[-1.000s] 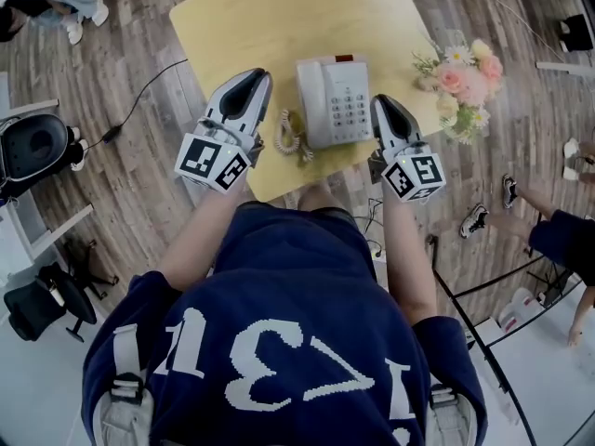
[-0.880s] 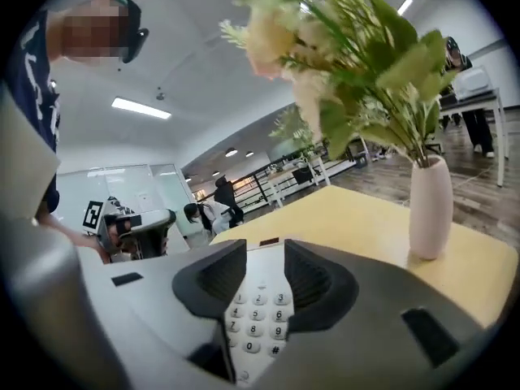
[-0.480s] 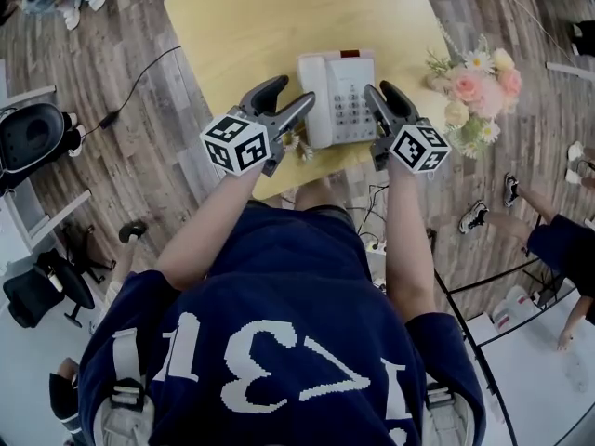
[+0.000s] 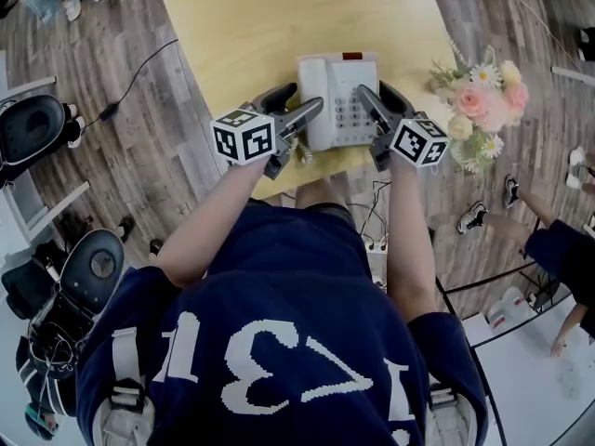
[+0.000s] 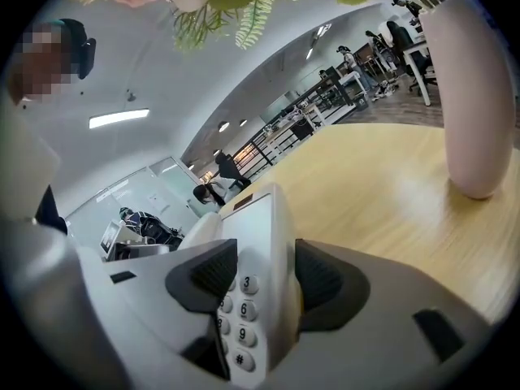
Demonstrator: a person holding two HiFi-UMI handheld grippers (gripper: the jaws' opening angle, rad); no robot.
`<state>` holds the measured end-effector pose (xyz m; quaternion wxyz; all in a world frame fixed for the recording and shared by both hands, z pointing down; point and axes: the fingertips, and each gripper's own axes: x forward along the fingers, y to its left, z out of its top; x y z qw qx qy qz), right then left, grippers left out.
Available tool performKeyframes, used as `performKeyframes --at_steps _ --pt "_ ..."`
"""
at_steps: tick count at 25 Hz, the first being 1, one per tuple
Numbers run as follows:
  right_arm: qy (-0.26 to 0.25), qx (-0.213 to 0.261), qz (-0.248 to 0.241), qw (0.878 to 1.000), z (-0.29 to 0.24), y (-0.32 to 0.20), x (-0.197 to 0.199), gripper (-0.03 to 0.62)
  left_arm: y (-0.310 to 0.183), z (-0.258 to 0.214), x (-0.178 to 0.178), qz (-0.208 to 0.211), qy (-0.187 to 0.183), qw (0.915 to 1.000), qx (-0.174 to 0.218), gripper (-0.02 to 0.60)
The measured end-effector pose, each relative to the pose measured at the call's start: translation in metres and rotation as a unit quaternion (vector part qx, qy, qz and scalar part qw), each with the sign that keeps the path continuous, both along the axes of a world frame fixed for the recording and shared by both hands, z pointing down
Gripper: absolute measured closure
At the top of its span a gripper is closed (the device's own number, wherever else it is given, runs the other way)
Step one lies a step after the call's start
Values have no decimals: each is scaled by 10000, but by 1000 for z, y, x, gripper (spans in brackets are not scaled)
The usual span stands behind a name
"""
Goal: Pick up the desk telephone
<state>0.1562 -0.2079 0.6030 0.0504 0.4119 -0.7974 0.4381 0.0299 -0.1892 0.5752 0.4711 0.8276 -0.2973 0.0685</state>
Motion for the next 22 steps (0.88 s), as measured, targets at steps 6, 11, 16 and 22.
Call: performKeyframes --at_steps 6,11,16,22 --pt "-22 -35 8 10000 -3 -2 -1 387 -2 4 7 111 374 9986 -363 270" --pt "23 -44 57 10000 -7 -3 1 401 -3 5 2 212 539 9971 -499 273" --pt "-70 92 155 9998 -20 6 -7 413 4 -7 -8 97 414 9991 -90 279" --pt "-341 549 241 9976 -55 26 -36 430 6 -50 -41 -89 216 9962 838 293"
